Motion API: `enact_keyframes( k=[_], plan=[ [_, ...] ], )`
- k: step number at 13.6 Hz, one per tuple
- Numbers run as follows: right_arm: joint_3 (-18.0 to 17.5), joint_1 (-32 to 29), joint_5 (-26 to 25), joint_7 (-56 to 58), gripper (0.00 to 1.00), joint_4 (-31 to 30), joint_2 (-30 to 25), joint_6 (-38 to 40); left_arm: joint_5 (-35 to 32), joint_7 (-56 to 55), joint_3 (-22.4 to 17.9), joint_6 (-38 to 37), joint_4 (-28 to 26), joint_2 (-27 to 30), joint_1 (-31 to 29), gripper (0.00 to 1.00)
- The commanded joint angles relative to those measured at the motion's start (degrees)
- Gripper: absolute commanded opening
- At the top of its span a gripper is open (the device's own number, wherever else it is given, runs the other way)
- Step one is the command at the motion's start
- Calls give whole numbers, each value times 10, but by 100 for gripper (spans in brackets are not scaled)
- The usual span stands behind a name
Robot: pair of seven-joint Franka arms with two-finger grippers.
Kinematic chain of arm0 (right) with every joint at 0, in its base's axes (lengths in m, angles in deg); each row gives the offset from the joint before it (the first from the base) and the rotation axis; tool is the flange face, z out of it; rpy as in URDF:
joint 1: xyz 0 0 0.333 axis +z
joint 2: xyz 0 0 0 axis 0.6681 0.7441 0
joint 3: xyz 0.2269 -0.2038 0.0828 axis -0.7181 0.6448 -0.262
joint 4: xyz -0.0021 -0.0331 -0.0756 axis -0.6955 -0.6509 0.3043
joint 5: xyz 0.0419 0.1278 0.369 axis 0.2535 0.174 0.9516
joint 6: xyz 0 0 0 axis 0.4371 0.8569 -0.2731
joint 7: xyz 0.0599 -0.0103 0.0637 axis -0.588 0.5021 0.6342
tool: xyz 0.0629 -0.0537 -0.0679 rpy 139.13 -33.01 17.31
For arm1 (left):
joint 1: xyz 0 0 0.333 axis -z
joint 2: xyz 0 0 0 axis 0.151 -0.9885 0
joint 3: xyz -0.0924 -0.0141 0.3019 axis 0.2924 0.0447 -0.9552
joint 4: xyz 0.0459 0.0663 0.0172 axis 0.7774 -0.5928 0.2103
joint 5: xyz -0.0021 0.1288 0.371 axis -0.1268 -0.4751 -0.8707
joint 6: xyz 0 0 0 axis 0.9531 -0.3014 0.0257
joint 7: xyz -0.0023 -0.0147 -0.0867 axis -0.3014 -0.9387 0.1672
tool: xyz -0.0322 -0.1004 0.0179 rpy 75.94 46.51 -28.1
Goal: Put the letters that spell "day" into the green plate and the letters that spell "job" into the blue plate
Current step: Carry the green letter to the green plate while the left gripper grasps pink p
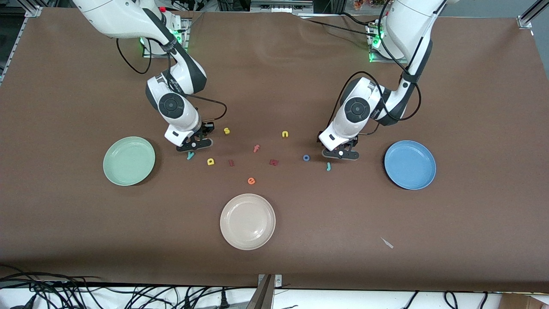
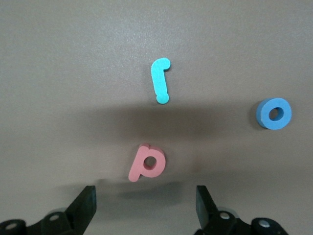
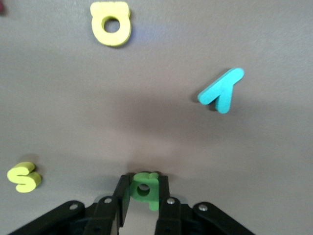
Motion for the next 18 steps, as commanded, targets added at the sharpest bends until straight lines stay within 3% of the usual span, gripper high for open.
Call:
enact_keyframes(
  k=[1,6,7,8,11,13,16,17,18],
  plan=[
    [0,-4,-1,-3,19,50,-1,65,7,2,-5,9,-3,3,5,82],
    [65,-7,-1,1,19,108,-5,97,9,7,-5,21,3,-12,4,76],
    [79,-8,-2,8,19,112,-4,97,9,6,-5,35,2,-17,5,73],
    [89,-15,-2,24,19,115,-4,97,9,6,-6,38,4,-23,4,64],
    [89,-78,-3,111,19,131,4,97,9,7,-8,38,13,-23,4,59],
    [89,-111,-3,173,19,145,17,97,9,8,-8,38,16,-23,4,43],
    [92,-136,-7,232,21,161,48,96,8,9,-8,38,17,-23,4,3],
    [91,-144,-7,234,35,172,60,96,8,9,-9,38,19,-23,4,0],
    [91,-145,-2,232,78,183,66,99,8,10,-14,37,20,-20,3,0]
  ],
)
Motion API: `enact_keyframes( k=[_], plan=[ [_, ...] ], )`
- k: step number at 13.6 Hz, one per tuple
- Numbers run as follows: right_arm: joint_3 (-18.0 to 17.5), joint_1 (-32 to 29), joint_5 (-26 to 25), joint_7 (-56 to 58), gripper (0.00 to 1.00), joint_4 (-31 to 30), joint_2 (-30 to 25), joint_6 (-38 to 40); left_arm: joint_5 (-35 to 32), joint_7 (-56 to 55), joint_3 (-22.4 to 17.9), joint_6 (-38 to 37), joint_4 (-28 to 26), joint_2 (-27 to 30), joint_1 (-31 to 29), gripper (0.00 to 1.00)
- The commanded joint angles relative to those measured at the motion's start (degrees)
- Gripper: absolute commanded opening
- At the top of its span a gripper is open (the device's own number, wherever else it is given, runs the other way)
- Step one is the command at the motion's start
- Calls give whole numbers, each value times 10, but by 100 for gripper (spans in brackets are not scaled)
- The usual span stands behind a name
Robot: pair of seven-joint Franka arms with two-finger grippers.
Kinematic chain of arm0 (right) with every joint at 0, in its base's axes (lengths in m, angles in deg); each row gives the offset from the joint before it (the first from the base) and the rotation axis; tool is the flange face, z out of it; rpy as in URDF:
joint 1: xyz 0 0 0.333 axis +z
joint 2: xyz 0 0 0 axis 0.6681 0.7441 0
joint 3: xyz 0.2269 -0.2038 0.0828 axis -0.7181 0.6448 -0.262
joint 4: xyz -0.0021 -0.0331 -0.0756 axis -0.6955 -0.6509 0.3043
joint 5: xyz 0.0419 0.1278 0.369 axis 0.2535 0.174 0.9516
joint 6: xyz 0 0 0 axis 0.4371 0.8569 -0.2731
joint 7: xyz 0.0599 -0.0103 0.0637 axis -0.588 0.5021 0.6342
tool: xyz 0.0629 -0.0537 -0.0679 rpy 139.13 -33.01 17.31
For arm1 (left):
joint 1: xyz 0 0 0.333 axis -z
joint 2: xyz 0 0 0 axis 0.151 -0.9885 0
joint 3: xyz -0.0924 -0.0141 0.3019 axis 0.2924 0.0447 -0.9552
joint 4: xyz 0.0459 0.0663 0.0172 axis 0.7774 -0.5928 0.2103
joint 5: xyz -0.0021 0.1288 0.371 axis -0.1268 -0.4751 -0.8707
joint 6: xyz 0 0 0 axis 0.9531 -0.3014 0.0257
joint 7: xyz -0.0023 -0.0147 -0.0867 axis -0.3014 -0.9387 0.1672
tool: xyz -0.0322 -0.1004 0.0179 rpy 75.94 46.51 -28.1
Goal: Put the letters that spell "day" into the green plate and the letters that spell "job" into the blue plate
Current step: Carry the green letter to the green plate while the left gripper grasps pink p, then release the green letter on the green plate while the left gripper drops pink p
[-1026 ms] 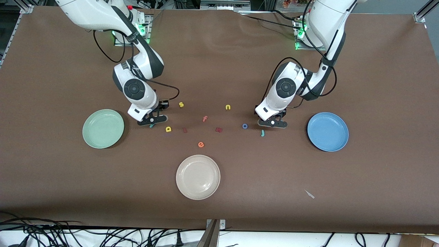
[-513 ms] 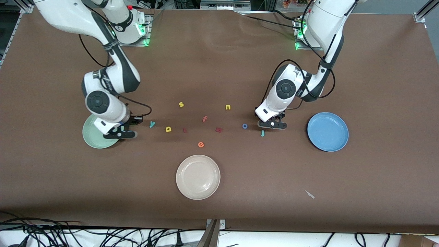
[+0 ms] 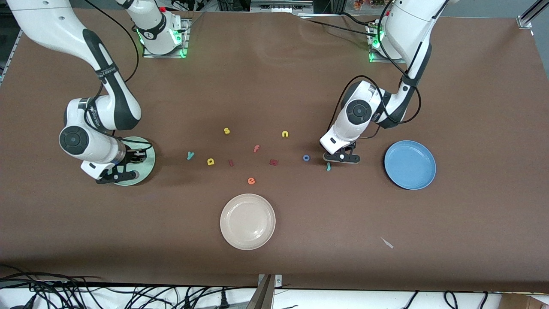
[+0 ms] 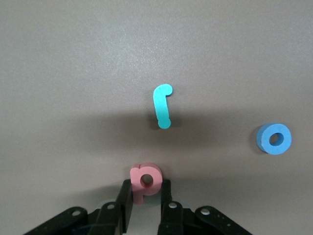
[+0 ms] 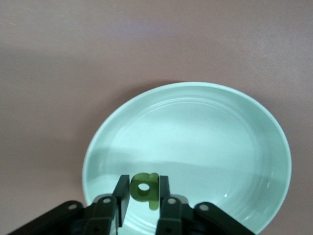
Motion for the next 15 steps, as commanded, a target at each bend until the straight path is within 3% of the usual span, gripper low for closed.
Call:
enact_keyframes(
  k=[1,3,4,7,9,11,12,13,14,15],
  plan=[
    [-8,-8,0,8,100,43,23,36,8,18,-9,6,10,2,-2,0],
    [-10,5,55,-28,100,105,25,140,6,58,-10,-3,4,44,-45,0],
    [-10,16,63,-60,100,113,25,156,6,92,-9,-18,-1,70,-79,0],
    [-11,41,65,-169,100,113,24,151,5,243,-9,-65,-25,124,-179,0],
    [-31,43,68,-251,100,109,23,142,5,345,-9,-65,-41,126,-239,0],
    [-50,43,68,-315,100,103,23,128,5,380,-9,-57,-55,116,-261,0],
    [-57,43,68,-342,100,92,22,111,5,378,-9,-57,-55,116,-261,20],
    [-71,43,68,-370,100,77,21,87,6,377,-9,-57,-55,116,-260,54],
    [-81,43,68,-399,100,60,21,56,4,378,-9,-57,-54,116,-260,64],
    [-93,46,65,-427,100,41,21,20,5,377,-8,-57,-54,116,-255,65]
  ],
)
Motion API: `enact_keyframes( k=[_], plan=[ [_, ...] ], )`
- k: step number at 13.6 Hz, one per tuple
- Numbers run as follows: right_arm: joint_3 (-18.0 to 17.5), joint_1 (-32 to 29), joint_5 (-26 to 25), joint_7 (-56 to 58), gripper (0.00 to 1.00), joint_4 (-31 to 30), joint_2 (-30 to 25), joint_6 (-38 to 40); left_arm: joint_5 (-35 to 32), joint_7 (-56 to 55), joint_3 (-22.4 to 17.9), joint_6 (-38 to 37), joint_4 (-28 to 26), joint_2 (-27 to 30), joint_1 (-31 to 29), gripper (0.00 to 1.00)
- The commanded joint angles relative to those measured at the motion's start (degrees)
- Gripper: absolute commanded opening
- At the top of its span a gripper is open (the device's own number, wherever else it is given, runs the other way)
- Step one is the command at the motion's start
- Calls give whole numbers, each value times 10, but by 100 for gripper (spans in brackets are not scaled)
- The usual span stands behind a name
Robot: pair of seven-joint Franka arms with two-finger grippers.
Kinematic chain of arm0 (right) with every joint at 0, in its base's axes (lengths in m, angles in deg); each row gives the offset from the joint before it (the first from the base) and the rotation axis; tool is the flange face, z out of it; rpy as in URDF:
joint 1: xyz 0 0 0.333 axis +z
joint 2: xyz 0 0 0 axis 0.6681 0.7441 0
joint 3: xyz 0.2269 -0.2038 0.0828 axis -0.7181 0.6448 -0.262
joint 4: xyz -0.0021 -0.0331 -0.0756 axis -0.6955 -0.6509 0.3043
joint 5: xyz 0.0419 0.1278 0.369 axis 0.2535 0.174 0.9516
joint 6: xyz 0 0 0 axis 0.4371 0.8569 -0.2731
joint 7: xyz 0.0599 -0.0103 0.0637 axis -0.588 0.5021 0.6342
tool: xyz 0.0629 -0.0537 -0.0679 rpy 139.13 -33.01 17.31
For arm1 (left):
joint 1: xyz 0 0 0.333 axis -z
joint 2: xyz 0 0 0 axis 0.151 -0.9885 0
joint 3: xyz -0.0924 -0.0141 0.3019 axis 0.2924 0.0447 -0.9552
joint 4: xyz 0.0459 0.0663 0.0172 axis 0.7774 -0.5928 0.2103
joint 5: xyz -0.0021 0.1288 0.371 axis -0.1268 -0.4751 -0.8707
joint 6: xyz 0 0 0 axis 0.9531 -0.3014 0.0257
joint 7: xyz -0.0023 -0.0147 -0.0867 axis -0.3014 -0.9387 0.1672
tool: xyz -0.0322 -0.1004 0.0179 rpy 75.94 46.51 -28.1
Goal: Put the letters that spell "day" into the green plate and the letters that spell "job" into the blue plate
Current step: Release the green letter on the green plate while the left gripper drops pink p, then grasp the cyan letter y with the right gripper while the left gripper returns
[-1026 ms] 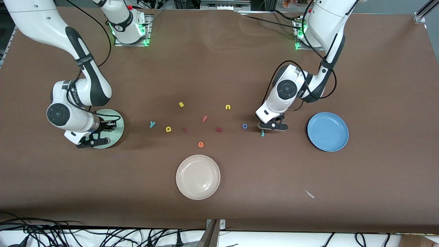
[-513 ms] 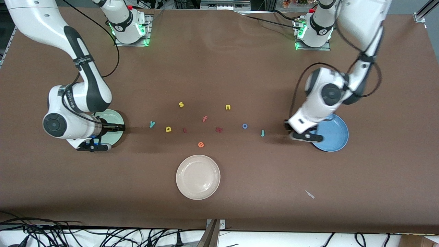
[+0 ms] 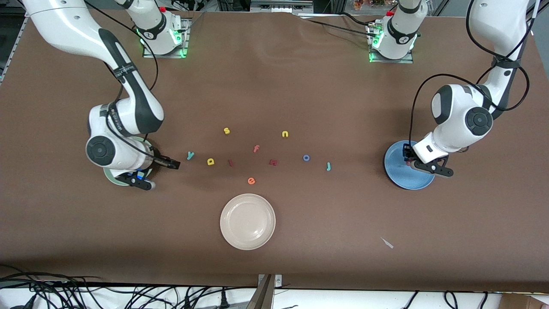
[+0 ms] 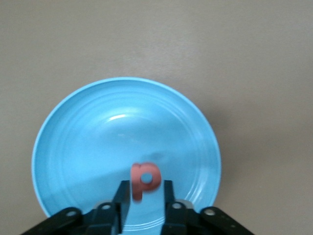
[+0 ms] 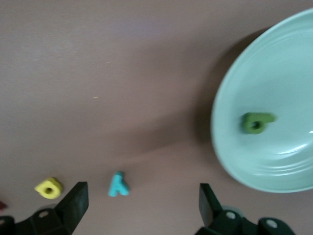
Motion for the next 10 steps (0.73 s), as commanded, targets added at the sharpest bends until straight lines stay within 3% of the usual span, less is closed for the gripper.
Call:
enact_keyframes(
  k=[1,4,8,10],
  plan=[
    [-21,13,-2,-71,100,-55,-2,-90,5,8,2,4,-1,7,15,65],
    [-21,26,-5,-94,100,-87,-2,-144,15,-11,2,5,13,-5,60,61],
    [-16,26,-32,-94,99,-136,-2,-221,17,-111,2,9,94,-58,147,62],
    [-16,26,-32,-93,92,-136,2,-222,32,-163,3,20,116,-89,181,66]
  ],
)
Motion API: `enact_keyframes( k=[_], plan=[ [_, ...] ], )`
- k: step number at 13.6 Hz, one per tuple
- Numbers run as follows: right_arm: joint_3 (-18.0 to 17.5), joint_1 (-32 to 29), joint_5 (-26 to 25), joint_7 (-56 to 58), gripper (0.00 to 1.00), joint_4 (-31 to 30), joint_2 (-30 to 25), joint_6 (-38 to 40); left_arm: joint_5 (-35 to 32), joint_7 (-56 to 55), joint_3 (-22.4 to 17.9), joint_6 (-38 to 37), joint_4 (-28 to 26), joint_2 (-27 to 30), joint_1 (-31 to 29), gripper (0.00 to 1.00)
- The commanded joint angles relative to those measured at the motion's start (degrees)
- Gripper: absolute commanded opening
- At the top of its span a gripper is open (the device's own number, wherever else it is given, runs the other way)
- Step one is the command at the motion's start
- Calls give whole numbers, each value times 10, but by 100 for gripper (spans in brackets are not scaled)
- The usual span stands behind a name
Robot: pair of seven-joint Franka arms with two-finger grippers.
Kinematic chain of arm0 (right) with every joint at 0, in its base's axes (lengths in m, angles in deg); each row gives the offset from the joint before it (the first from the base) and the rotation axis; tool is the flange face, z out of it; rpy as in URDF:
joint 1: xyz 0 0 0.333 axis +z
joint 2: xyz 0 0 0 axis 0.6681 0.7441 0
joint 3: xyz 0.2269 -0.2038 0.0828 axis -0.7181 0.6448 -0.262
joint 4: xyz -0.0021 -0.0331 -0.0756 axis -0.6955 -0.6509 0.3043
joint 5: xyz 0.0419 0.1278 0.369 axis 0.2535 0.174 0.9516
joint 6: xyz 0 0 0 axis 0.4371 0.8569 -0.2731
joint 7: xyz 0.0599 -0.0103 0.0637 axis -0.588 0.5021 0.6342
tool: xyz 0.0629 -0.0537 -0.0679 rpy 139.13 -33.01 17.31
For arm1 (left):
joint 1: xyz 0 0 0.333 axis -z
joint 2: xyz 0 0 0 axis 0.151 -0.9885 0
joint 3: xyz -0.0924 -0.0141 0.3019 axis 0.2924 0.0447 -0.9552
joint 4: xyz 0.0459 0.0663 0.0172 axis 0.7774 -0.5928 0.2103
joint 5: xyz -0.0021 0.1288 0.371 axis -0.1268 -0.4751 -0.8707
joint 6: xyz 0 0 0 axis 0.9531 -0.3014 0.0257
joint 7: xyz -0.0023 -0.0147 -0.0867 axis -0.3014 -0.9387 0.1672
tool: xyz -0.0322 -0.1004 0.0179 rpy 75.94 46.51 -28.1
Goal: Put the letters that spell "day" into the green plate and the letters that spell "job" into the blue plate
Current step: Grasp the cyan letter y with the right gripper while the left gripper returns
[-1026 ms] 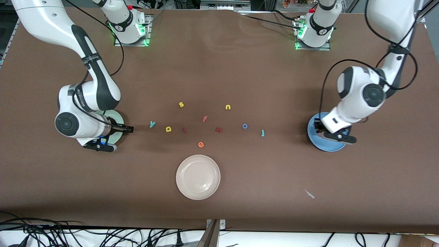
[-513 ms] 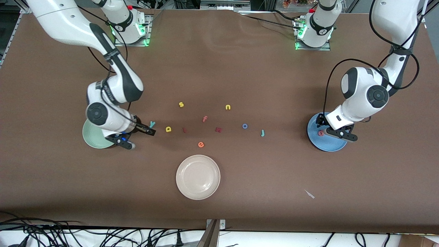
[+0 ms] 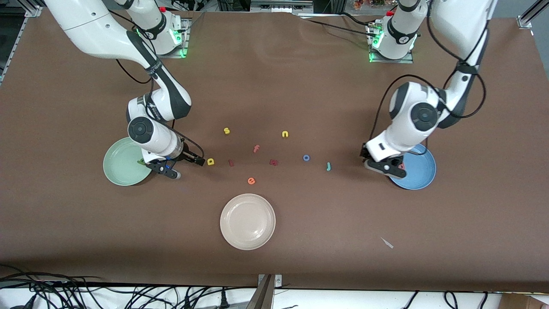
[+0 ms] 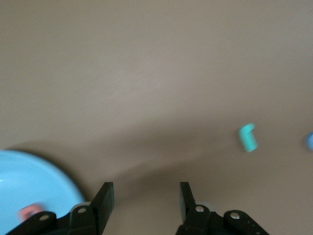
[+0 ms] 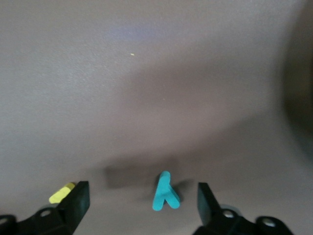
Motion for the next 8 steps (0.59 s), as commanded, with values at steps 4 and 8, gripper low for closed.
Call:
enact_keyframes(
  k=[4,8],
  plan=[
    [-2,-3,-13,-1,70,-11,-1,-9,104,-49,-7,53,78,-106,85,65],
    [-2,-3,-15,-1,52,-11,-1,-9,102,-83,-9,53,97,-125,100,60]
  ],
)
